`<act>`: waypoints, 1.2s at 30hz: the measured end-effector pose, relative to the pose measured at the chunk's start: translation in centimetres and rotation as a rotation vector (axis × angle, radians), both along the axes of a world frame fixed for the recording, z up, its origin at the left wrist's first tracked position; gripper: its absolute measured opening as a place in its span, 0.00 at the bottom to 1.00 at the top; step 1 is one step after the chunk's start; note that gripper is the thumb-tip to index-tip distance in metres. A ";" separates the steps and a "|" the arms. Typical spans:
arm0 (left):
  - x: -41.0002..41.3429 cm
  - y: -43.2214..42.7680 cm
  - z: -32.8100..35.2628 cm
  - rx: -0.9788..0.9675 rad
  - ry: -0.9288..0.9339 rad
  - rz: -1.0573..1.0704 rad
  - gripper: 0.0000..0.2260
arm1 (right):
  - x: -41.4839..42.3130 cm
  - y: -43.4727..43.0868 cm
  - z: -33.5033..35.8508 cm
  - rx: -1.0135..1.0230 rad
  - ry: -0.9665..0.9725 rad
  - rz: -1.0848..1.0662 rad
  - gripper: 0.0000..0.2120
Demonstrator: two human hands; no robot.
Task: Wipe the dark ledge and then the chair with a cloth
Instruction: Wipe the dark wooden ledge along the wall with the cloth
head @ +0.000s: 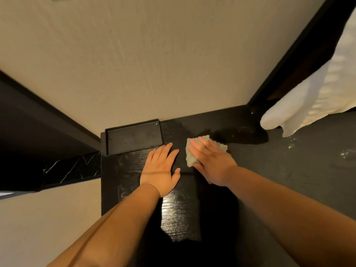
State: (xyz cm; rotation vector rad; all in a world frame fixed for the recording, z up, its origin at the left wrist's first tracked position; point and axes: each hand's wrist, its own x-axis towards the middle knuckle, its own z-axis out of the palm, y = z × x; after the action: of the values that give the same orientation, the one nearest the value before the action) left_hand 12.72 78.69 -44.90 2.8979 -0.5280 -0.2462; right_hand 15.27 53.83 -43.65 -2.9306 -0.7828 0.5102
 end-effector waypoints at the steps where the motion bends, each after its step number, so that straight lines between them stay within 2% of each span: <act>1: -0.1 0.0 -0.1 -0.006 -0.012 -0.003 0.30 | 1.0 -0.8 -0.3 -0.020 -0.011 -0.025 0.33; 6: 0.1 -0.1 0.3 0.009 0.016 0.017 0.30 | 5.7 0.0 0.4 -0.096 0.034 -0.354 0.33; 7: 0.2 -0.2 0.4 0.021 0.029 0.016 0.30 | 5.7 0.9 0.6 -0.074 0.022 -0.348 0.33; 10: 0.3 -0.3 0.4 0.027 0.022 0.013 0.31 | 3.4 2.3 0.0 -0.015 -0.067 -0.010 0.31; 13: 0.4 -0.2 0.0 0.000 0.001 0.013 0.30 | 3.7 1.1 0.1 0.039 -0.017 0.111 0.33; 15: 0.2 -0.1 0.0 0.001 -0.011 0.010 0.30 | 5.0 0.4 -0.2 0.036 -0.039 0.047 0.32; 18: 0.3 -0.2 0.1 0.000 -0.023 0.012 0.30 | 7.2 0.9 -0.3 0.025 -0.035 -0.224 0.31; 20: 0.4 -0.1 -0.1 -0.012 -0.029 0.014 0.30 | 7.4 2.6 -0.5 0.028 -0.052 -0.303 0.31; 23: 0.3 -0.1 -0.3 -0.014 -0.026 0.018 0.31 | 7.1 5.1 -0.8 0.038 0.012 -0.128 0.33; 25: 0.2 -0.2 -0.3 -0.016 -0.024 0.021 0.32 | 7.4 5.1 -0.6 0.070 -0.006 0.016 0.32; 27: 0.3 -0.2 -0.3 -0.018 -0.026 0.022 0.31 | 8.5 4.0 -0.3 0.089 0.008 0.067 0.30; 31: 0.3 -0.1 -0.3 -0.025 -0.028 0.023 0.31 | 9.7 2.9 -0.4 0.137 -0.065 -0.089 0.29; 33: 0.3 -0.1 -0.4 -0.024 -0.025 0.027 0.31 | 8.7 5.2 -0.3 0.112 -0.006 -0.187 0.29; 36: 0.2 -0.2 -0.3 -0.022 -0.016 0.027 0.32 | 6.9 8.0 -0.2 0.110 0.018 -0.093 0.28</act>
State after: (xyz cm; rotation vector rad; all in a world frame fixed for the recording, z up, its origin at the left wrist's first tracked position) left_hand 12.95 78.50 -45.19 2.8859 -0.4909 -0.2120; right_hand 22.15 61.86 -43.88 -2.8408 -0.6476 0.4698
